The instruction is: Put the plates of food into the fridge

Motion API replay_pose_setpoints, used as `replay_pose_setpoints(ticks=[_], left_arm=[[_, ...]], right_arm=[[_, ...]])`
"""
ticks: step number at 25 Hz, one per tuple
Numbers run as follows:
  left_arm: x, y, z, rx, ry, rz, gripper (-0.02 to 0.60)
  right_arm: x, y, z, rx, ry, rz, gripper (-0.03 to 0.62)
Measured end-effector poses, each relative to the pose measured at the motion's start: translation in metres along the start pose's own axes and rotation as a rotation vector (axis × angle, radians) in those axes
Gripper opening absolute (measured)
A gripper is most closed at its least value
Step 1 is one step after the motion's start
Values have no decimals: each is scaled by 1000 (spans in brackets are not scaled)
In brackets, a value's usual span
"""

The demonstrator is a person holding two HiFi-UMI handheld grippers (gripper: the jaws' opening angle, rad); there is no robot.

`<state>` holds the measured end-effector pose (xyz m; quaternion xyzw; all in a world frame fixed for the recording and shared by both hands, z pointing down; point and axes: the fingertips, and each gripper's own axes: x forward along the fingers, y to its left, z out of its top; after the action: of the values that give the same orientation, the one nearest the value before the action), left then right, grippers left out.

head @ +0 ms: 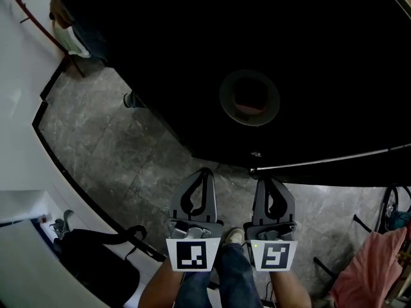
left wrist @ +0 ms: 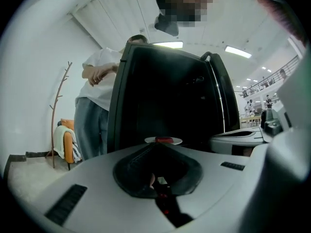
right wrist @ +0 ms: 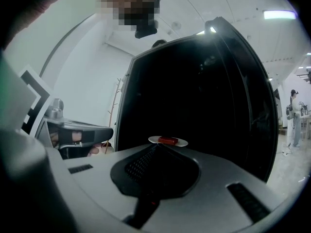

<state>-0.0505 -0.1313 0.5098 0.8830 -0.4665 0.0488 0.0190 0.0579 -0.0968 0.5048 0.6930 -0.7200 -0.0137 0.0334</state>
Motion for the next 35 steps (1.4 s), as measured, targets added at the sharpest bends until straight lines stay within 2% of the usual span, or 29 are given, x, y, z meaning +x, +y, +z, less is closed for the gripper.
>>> replay_pose_setpoints(ticks=[16, 22, 29, 35], left_arm=[[-5, 16, -1, 35, -7, 21, 6], [-9, 16, 7, 51, -63, 30, 6], [-13, 18, 8, 59, -61, 29, 6], [-12, 21, 6, 24, -54, 30, 6]], right_arm=[[44, 10, 0, -22, -5, 3, 11], [52, 9, -4, -32, 1, 1, 11], [69, 13, -9, -57, 19, 9, 11], [82, 9, -13, -72, 41, 2, 11]])
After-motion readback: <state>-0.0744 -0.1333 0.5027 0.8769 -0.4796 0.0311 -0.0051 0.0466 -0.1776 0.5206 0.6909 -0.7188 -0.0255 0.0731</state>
